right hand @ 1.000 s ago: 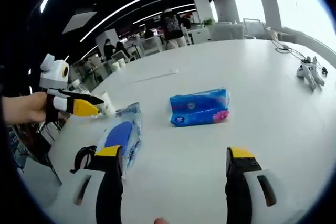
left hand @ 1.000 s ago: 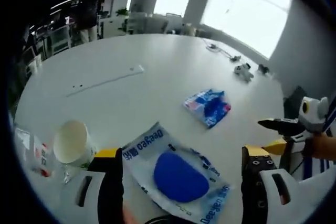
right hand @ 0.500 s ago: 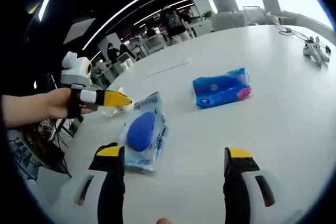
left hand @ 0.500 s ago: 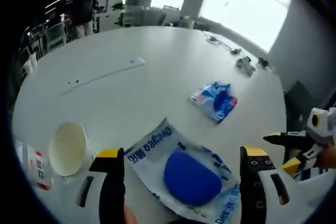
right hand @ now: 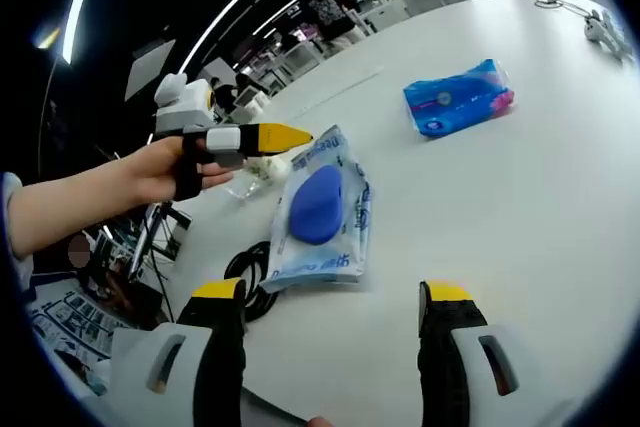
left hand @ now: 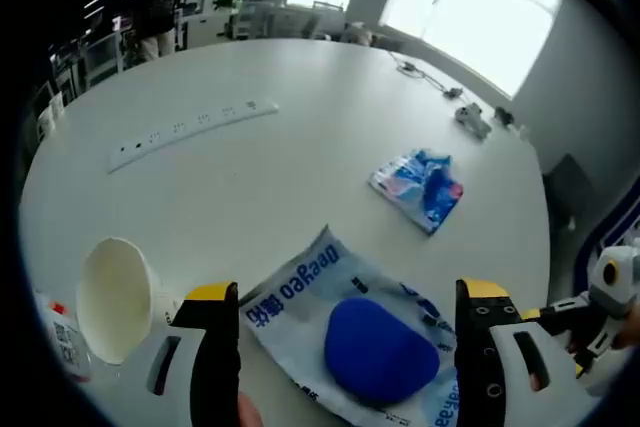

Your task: Arrange the tabletop items into an orderly group along one side of the table until the central work area is clear of visible clutter.

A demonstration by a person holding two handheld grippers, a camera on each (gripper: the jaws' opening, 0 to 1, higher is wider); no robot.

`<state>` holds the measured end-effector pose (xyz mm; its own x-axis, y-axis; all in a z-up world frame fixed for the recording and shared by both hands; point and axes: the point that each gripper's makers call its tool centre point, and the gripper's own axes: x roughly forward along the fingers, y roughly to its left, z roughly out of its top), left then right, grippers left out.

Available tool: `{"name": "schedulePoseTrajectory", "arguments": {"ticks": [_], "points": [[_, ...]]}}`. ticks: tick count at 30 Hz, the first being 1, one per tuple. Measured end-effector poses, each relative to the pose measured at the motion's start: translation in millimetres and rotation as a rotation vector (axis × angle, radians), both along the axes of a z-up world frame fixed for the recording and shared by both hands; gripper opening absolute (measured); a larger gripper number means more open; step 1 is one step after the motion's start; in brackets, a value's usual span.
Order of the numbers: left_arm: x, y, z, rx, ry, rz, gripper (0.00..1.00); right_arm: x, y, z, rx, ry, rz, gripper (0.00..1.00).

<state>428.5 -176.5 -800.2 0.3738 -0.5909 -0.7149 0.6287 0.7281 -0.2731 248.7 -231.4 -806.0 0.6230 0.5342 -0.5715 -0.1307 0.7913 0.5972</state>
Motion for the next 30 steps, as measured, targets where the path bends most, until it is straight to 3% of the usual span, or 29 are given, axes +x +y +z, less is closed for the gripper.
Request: {"name": "schedulePoseTrajectory", "arguments": {"ticks": [6,14,30], "points": [[1.4,-1.1,0.0,0.002,0.002,-0.003,0.85,-0.5,16.7,1.2,0.046,0.017,0.007,0.66],[1.2,-2.8,-10.4,0.026,0.017,-0.025,0.83,-17.1,45.7,-1.7,0.163,0.079,0.008,0.62],[13.5,-8.7,-17.8,0.021,0.019,-0.024,0.84,-9.7,54.3,-9.3,0.313,0.158,-0.105,0.57]]}}
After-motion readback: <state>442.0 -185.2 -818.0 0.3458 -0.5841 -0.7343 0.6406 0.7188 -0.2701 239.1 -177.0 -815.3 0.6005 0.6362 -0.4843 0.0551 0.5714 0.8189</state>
